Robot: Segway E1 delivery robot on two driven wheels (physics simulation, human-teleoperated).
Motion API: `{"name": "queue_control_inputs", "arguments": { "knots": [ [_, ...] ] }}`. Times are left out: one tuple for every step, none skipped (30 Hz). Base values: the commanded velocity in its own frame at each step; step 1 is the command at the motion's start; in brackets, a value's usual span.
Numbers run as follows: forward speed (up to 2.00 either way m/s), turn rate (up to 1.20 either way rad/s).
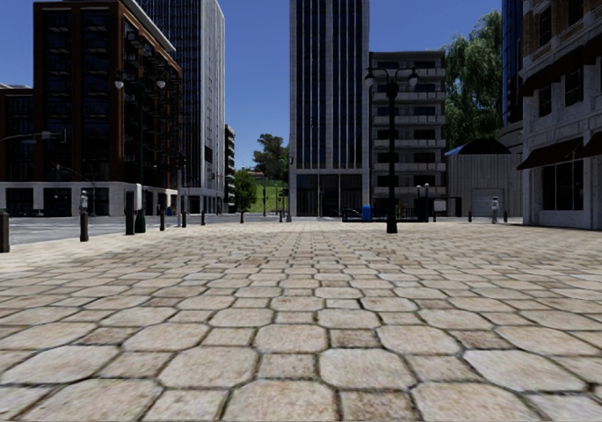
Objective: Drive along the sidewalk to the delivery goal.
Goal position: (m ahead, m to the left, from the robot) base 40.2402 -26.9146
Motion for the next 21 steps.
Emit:
{"name": "queue_control_inputs", "arguments": {
  "knots": [
    [2.00, 0.00],
    [2.00, 0.00],
    [2.00, 0.00],
    [2.00, 0.00],
    [2.00, 0.00],
    [2.00, 0.00],
    [2.00, 0.00],
    [2.00, 0.00],
    [2.00, 0.00],
    [2.00, 0.00],
    [2.00, 0.00],
    [2.00, 0.00],
    [2.00, 0.00],
    [2.00, 0.00],
    [2.00, 0.00],
    [2.00, 0.00],
    [2.00, 0.00],
    [2.00, 0.00],
    [2.00, 0.00],
    [2.00, 0.00],
    [2.00, 0.00]
  ]
}}
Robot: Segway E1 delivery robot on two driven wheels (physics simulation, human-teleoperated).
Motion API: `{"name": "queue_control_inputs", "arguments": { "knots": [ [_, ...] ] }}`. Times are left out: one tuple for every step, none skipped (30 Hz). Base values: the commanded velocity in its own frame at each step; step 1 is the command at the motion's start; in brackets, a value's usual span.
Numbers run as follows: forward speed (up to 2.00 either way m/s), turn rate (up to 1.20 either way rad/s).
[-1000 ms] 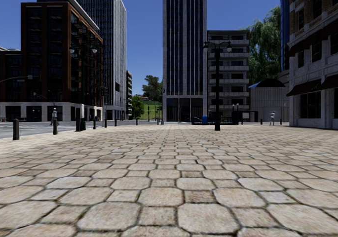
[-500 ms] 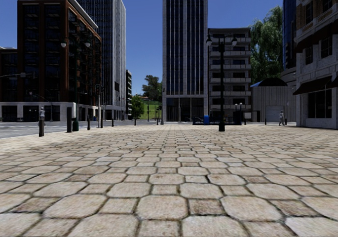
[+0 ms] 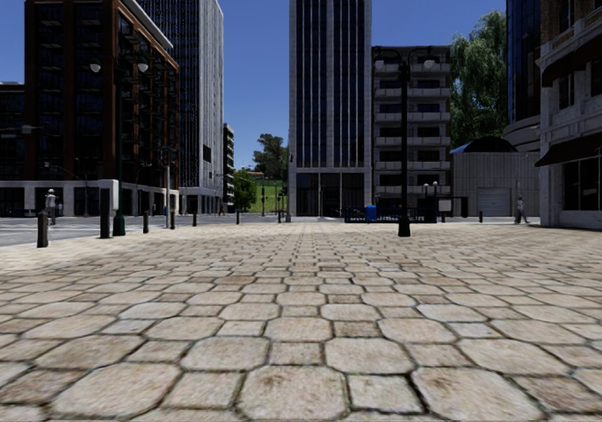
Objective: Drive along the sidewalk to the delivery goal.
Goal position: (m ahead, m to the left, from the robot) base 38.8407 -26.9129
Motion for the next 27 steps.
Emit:
{"name": "queue_control_inputs", "arguments": {
  "knots": [
    [2.00, 0.00],
    [2.00, 0.00],
    [2.00, 0.00],
    [2.00, 0.00],
    [2.00, 0.00],
    [2.00, 0.00],
    [2.00, 0.00],
    [2.00, 0.00],
    [2.00, 0.00],
    [2.00, 0.00],
    [2.00, 0.00],
    [2.00, 0.00],
    [2.00, 0.00],
    [2.00, 0.00],
    [2.00, 0.00],
    [2.00, 0.00],
    [2.00, 0.00],
    [2.00, 0.00],
    [2.00, 0.00],
    [2.00, 0.00],
    [2.00, 0.00],
    [2.00, 0.00],
    [2.00, 0.00],
    [2.00, 0.00],
    [2.00, 0.00],
    [2.00, 0.00],
    [2.00, 0.00]
  ]
}}
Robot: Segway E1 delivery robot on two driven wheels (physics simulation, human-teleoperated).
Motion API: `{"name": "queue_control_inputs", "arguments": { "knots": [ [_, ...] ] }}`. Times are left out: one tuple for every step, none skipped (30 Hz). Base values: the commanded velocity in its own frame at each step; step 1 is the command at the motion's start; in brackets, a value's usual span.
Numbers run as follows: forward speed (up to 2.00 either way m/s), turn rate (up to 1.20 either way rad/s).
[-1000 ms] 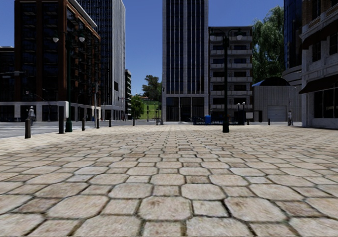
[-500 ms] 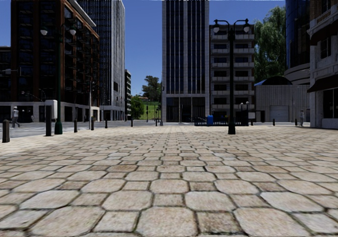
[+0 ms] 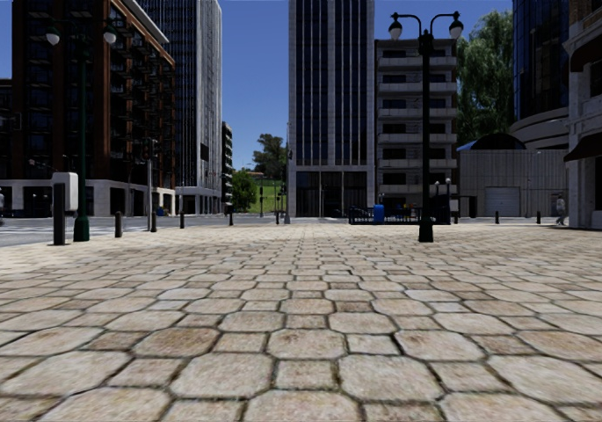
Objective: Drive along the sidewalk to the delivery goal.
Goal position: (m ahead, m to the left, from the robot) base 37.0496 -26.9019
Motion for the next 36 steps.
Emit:
{"name": "queue_control_inputs", "arguments": {
  "knots": [
    [2.00, 0.00],
    [2.00, 0.00],
    [2.00, 0.00],
    [2.00, 0.00],
    [2.00, 0.00],
    [2.00, 0.00],
    [2.00, 0.00],
    [2.00, 0.00],
    [2.00, 0.00],
    [2.00, 0.00],
    [2.00, 0.00],
    [2.00, 0.00],
    [2.00, 0.00],
    [2.00, 0.00],
    [2.00, 0.00],
    [2.00, 0.00],
    [2.00, 0.00],
    [2.00, 0.00],
    [2.00, 0.00],
    [2.00, 0.00],
    [2.00, 0.00],
    [2.00, 0.00],
    [2.00, 0.00],
    [2.00, 0.00],
    [2.00, 0.00],
    [2.00, 0.00],
    [2.00, 0.00],
    [2.00, 0.00],
    [2.00, 0.00],
    [2.00, 0.00],
    [2.00, 0.00],
    [2.00, 0.00],
    [2.00, 0.00],
    [2.00, 0.00],
    [2.00, 0.00],
    [2.00, 0.00]
  ]
}}
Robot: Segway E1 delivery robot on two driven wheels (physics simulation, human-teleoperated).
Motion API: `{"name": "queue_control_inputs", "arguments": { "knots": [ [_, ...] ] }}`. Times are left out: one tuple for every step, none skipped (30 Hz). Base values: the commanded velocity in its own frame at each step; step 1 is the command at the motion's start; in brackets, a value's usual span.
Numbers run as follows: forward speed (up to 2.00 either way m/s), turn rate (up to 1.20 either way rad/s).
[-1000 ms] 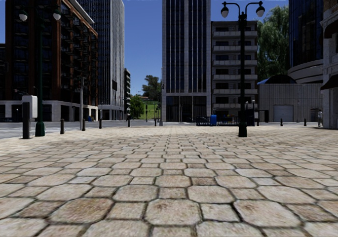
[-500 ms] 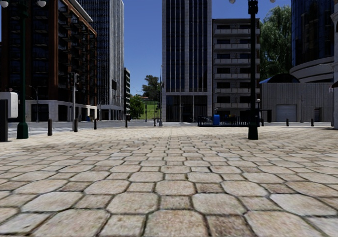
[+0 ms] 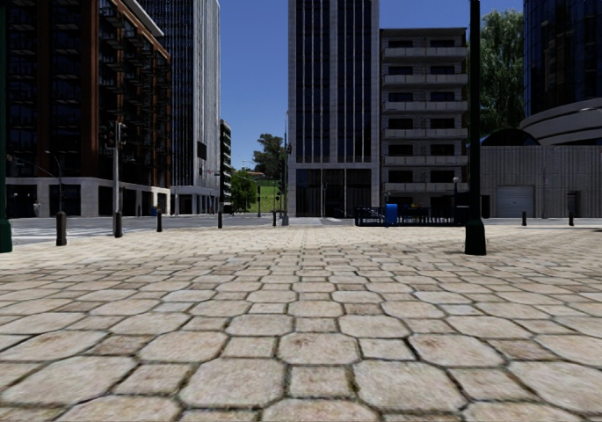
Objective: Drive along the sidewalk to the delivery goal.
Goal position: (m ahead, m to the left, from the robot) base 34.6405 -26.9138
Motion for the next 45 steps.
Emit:
{"name": "queue_control_inputs", "arguments": {
  "knots": [
    [2.00, 0.00],
    [2.00, 0.00],
    [2.00, 0.00],
    [2.00, -0.07],
    [2.00, -0.07],
    [2.00, -0.25],
    [2.00, -0.31],
    [2.00, -0.32],
    [2.00, -0.32],
    [2.00, -0.32],
    [2.00, 0.00],
    [2.00, 0.00],
    [2.00, 0.00],
    [2.00, 0.00],
    [2.00, 0.00],
    [2.00, 0.00],
    [2.00, 0.00],
    [2.00, 0.00],
    [2.00, 0.00],
    [2.00, 0.00],
    [2.00, 0.00],
    [2.00, 0.00],
    [2.00, 0.00],
    [2.00, 0.00],
    [2.00, 0.00],
    [2.00, 0.00],
    [2.00, 0.00],
    [2.00, 0.00],
    [2.00, 0.00],
    [2.00, 0.00],
    [2.00, 0.00],
    [2.00, 0.00],
    [2.00, 0.00],
    [2.00, 0.00],
    [2.00, 0.00],
    [2.00, 0.00],
    [2.00, 0.00],
    [2.00, 0.00],
    [2.00, 0.00],
    [2.00, 0.00],
    [2.00, 0.00],
    [2.00, 0.00],
    [2.00, 0.00],
    [2.00, 0.00],
    [2.00, 0.00]
  ]
}}
